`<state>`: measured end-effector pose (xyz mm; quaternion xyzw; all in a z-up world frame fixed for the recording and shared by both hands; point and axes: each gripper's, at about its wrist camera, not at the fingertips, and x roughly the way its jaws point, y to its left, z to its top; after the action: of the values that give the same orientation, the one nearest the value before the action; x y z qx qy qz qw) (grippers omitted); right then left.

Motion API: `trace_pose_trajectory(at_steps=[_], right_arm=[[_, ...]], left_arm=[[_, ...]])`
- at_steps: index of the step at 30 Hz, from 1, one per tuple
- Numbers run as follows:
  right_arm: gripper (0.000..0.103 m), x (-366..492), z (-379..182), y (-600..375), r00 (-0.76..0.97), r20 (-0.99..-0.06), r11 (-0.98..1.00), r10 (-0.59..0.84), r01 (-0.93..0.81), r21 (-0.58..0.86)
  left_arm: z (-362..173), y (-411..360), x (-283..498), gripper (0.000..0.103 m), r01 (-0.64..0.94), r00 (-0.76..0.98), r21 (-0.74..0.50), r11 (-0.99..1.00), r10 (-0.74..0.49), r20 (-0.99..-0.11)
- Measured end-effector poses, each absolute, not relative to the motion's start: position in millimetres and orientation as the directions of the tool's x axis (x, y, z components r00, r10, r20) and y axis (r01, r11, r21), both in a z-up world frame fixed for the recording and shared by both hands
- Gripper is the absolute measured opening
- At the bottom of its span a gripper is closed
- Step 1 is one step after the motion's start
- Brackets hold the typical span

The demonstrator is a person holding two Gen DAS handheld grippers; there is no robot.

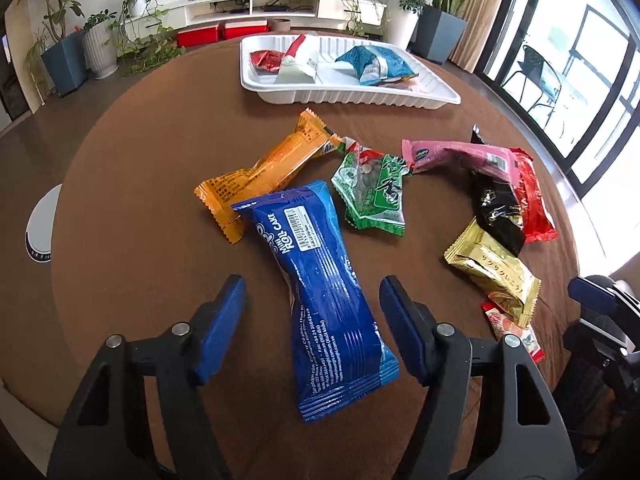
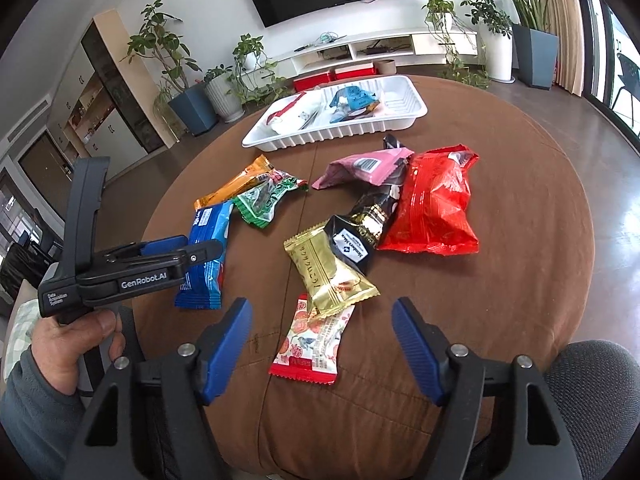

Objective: Organize snacks
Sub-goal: 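Grasp the blue roll-cake packet with the left tool while the right tool grasps the gold packet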

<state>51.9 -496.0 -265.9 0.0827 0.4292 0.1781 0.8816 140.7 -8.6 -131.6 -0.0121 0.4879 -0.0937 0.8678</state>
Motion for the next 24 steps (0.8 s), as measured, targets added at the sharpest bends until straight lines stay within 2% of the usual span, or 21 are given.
trace_pose_trajectory(at_steps=[9, 12, 13, 14, 24], right_arm=[[0.075, 56, -269, -493, 0.55, -0.738, 0.92, 0.391, -0.259, 0.295], [0.071, 60, -270, -493, 0.536, -0.747, 0.919, 0.393, -0.261, 0.296], [0.07, 62, -270, -494, 0.532, -0.749, 0.918, 0.394, -0.261, 0.298], [0.07, 63, -270, -494, 0.529, -0.752, 0.919, 0.393, -0.262, 0.296], [0.068, 79, -274, -481, 0.473, -0.789, 0.911, 0.391, -0.318, 0.261]], left_arm=[[-145, -10, 156, 0.065, 0.162, 0.482, -0.103, 0.981, -0.17, -0.86], [-145, -8, 159, 0.05, 0.169, 0.48, -0.115, 0.979, -0.184, -0.858], [-145, -7, 160, 0.039, 0.174, 0.479, -0.121, 0.977, -0.192, -0.857], [-145, -8, 161, 0.033, 0.177, 0.479, -0.117, 0.977, -0.19, -0.857], [-145, -8, 151, 0.027, 0.23, 0.457, -0.143, 0.962, -0.237, -0.857]])
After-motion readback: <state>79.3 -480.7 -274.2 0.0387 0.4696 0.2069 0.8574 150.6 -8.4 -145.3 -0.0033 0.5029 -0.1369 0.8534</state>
